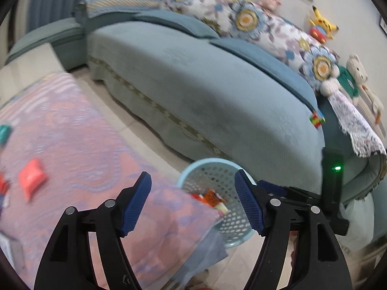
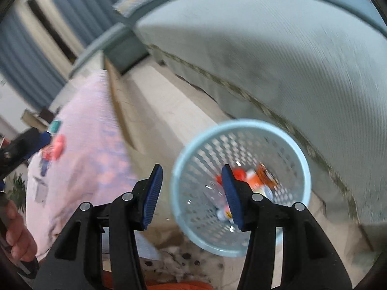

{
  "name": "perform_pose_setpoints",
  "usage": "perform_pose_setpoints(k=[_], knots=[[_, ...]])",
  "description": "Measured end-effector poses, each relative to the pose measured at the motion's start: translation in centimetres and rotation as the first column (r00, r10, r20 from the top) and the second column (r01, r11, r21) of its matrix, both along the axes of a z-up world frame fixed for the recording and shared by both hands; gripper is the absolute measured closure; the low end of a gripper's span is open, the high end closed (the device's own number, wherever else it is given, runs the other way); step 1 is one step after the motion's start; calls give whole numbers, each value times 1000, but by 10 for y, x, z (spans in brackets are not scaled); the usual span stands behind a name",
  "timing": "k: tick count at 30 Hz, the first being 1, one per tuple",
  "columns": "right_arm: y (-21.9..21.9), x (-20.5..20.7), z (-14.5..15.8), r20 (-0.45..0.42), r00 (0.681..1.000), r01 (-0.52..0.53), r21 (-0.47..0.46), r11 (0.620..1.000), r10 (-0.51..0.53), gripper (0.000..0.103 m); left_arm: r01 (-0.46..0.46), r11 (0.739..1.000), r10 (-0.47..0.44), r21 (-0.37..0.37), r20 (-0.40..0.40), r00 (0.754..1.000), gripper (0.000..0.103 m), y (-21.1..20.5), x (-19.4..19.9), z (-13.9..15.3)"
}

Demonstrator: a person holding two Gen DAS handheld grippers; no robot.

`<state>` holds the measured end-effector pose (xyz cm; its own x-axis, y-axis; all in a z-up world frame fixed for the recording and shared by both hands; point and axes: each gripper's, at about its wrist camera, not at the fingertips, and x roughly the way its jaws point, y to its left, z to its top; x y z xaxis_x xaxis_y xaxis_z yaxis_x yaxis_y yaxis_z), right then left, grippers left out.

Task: Collect trash
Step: 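Grasp the white milk carton with the left tool and lift it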

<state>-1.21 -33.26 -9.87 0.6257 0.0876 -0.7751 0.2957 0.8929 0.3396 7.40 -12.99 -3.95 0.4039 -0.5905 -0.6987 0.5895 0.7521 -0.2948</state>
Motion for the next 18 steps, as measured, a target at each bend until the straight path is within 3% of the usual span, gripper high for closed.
perform_pose_setpoints(k=[4, 7, 9, 12, 14, 15, 18], knots=[[36, 4, 29, 103, 991, -78, -39, 996, 81, 56, -151, 989, 151, -7, 48, 987, 27, 54, -6, 14], [63, 7, 44, 161, 976, -136, -65, 989, 144, 56, -302, 953, 302, -14, 59, 951, 23, 105, -8, 19], [84, 14, 52, 182, 965, -178, -82, 981, 190, 56, -420, 908, 420, -15, 50, 906, 22, 144, -9, 20], [115, 30, 57, 173, 949, -246, -107, 963, 262, 56, -577, 817, 577, -2, 11, 817, 21, 205, -9, 12], [134, 40, 58, 158, 942, -278, -126, 952, 296, 61, -634, 773, 634, 26, -32, 772, 21, 232, -6, 3], [146, 49, 57, 147, 934, -310, -128, 942, 327, 69, -678, 732, 681, 57, -72, 729, 21, 250, -3, -5], [178, 70, 54, 114, 916, -365, -162, 917, 385, 69, -731, 679, 731, 67, -161, 663, 22, 287, 3, -25]])
